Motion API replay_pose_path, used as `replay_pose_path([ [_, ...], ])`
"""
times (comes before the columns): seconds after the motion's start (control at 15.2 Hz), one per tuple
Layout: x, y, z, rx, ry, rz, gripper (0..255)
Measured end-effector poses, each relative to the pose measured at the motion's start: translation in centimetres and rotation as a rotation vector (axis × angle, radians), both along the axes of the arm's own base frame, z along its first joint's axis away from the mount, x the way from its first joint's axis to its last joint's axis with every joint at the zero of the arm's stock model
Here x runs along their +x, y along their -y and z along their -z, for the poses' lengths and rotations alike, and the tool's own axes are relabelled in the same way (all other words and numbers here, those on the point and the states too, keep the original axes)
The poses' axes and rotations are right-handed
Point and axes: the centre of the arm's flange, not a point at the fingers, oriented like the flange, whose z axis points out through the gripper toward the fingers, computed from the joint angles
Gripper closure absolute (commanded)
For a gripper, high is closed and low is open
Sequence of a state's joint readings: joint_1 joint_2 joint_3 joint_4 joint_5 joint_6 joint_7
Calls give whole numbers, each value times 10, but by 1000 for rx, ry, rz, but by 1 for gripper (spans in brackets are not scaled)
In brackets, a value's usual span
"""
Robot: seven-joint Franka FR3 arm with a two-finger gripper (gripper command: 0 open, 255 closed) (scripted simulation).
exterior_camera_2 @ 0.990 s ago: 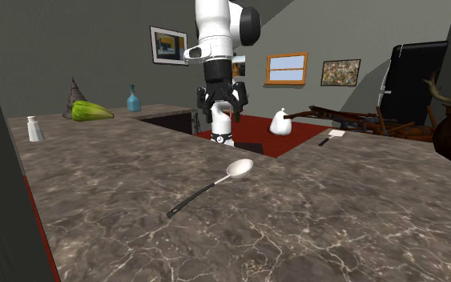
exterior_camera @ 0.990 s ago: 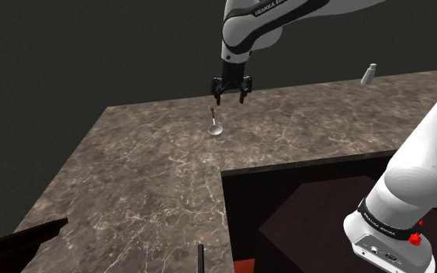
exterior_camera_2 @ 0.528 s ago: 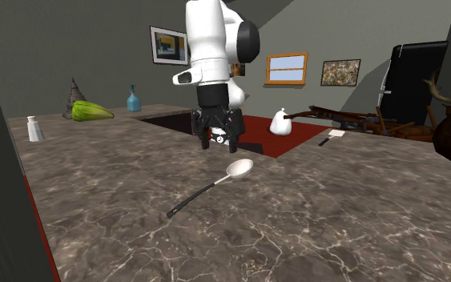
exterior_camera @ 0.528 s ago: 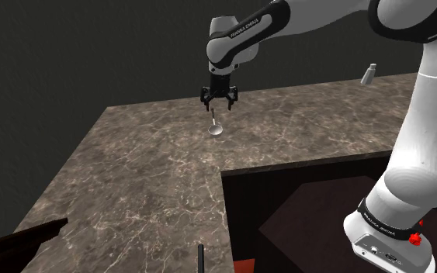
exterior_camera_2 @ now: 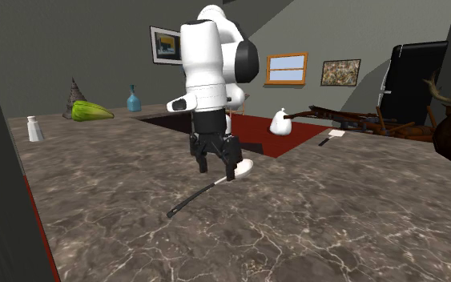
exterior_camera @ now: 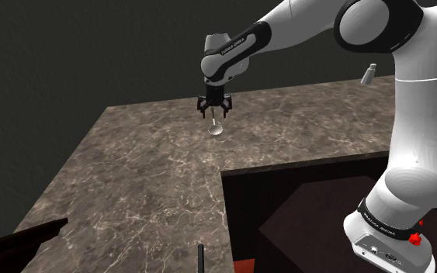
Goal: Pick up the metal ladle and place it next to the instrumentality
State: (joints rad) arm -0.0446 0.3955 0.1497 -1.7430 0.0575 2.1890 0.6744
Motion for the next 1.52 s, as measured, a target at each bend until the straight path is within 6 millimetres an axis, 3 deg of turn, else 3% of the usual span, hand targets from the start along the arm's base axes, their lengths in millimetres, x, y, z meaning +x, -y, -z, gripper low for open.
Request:
replay_pose_path([
  [0.26,3,-2,18,0,0,0,0],
  [0.59,3,-2,19,0,0,1,0],
  [0.66,3,-2,19,0,0,1,255],
  [1.32,3,-2,19,0,0,1,255],
  [1.52,2,-3,9,0,1,1,255],
])
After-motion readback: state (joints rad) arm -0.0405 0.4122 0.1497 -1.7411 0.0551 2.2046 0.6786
